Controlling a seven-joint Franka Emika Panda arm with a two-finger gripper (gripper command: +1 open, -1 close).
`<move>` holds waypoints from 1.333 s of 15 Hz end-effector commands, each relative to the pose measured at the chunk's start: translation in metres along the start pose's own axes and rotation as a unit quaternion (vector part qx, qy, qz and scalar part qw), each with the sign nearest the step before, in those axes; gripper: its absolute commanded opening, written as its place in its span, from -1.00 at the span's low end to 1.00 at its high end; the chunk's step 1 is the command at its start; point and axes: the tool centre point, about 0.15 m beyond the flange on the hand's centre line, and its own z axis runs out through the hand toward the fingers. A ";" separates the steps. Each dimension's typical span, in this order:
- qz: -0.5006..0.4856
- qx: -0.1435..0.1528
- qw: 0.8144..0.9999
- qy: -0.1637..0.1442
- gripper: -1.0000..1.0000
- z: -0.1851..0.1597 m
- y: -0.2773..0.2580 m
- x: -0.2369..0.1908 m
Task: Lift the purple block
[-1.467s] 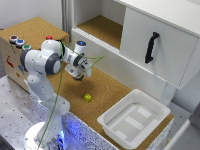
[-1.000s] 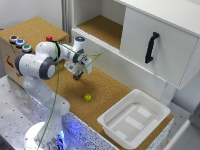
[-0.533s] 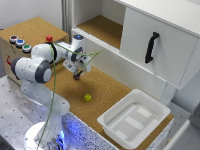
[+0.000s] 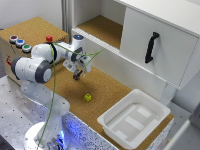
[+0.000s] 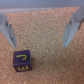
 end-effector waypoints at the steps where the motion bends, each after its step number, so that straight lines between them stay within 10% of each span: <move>1: -0.016 0.003 1.000 -0.003 1.00 0.010 -0.019 0.000; 15: -0.013 -0.023 1.000 0.006 1.00 0.091 -0.039 0.017; 16: -0.013 -0.024 1.000 0.007 -1.00 0.093 -0.038 0.019; 20: -0.024 -0.027 0.999 0.014 -1.00 0.083 -0.036 0.016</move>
